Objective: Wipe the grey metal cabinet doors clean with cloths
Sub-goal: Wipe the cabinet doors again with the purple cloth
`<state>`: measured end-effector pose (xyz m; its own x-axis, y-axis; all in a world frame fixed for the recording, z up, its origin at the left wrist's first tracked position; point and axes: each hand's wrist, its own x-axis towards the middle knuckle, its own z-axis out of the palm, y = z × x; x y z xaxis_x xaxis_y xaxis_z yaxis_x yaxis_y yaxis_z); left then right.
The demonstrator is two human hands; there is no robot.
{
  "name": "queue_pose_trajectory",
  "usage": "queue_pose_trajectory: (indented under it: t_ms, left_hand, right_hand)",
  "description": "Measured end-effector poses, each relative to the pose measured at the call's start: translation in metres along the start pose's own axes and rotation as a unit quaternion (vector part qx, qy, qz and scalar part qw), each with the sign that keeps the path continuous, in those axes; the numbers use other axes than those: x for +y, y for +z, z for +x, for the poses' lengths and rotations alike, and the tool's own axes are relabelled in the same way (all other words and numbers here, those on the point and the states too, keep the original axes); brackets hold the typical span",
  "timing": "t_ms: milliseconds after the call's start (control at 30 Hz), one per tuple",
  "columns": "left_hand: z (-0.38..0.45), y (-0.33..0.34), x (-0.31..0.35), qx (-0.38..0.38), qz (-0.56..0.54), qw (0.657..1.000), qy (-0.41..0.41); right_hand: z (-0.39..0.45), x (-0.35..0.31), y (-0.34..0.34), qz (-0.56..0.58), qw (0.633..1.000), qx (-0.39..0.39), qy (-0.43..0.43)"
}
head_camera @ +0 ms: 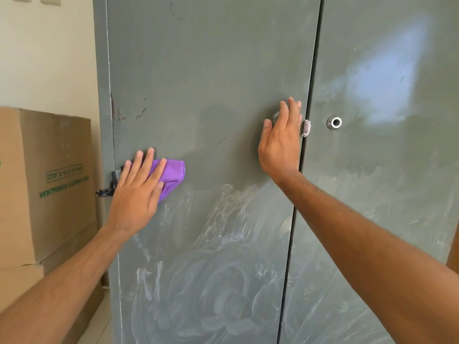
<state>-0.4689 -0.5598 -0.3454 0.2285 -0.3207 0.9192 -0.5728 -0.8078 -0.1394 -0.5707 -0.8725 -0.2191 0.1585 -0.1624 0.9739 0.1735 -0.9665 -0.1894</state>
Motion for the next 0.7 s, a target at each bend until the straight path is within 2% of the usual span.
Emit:
queue_pose_trajectory:
  t_ms: [67, 100, 200, 233, 267, 367, 433, 467, 600, 633, 700]
  left_hand:
    - [0.005, 0.004, 0.019, 0.024, -0.034, 0.998, -0.045]
    - [-0.002, 0.010, 0.026, 0.022, -0.037, 0.998, -0.034]
    - [-0.044, 0.029, 0.031, -0.033, 0.006, 0.994, 0.106]
    - [-0.050, 0.030, 0.029, -0.042, 0.016, 0.991, 0.129]
    - [-0.048, 0.031, 0.029, -0.033, 0.014, 0.992, 0.124]
    - [-0.020, 0.026, 0.057, 0.027, -0.036, 0.999, 0.012]
    - [-0.003, 0.028, 0.089, 0.045, -0.057, 0.997, -0.019]
    - [-0.001, 0.032, 0.101, 0.043, -0.053, 0.998, -0.001]
    - [-0.024, 0.047, 0.108, -0.021, 0.023, 0.981, 0.191]
    - [-0.026, 0.045, 0.104, -0.026, 0.031, 0.980, 0.197]
    - [-0.012, 0.039, 0.104, 0.007, 0.025, 0.990, 0.142]
  right_hand:
    - [0.000, 0.000, 0.001, -0.005, 1.000, 0.005, 0.000]
    - [0.000, 0.000, 0.001, -0.008, 1.000, 0.012, 0.001]
    - [-0.001, 0.000, 0.004, -0.004, 1.000, 0.025, 0.005]
    - [-0.001, 0.000, 0.005, -0.003, 1.000, 0.025, 0.009]
    - [-0.001, -0.001, 0.006, -0.002, 0.999, 0.029, 0.014]
    - [-0.001, -0.004, 0.006, -0.004, 0.999, 0.041, 0.023]
    - [-0.001, -0.003, 0.006, -0.008, 0.999, 0.039, 0.018]
    - [-0.001, -0.002, 0.006, -0.011, 0.999, 0.036, 0.012]
    - [-0.001, 0.001, 0.006, -0.014, 0.999, 0.043, 0.004]
    - [-0.001, 0.000, 0.007, -0.010, 0.999, 0.044, 0.006]
    - [-0.001, -0.001, 0.008, -0.004, 0.999, 0.047, 0.013]
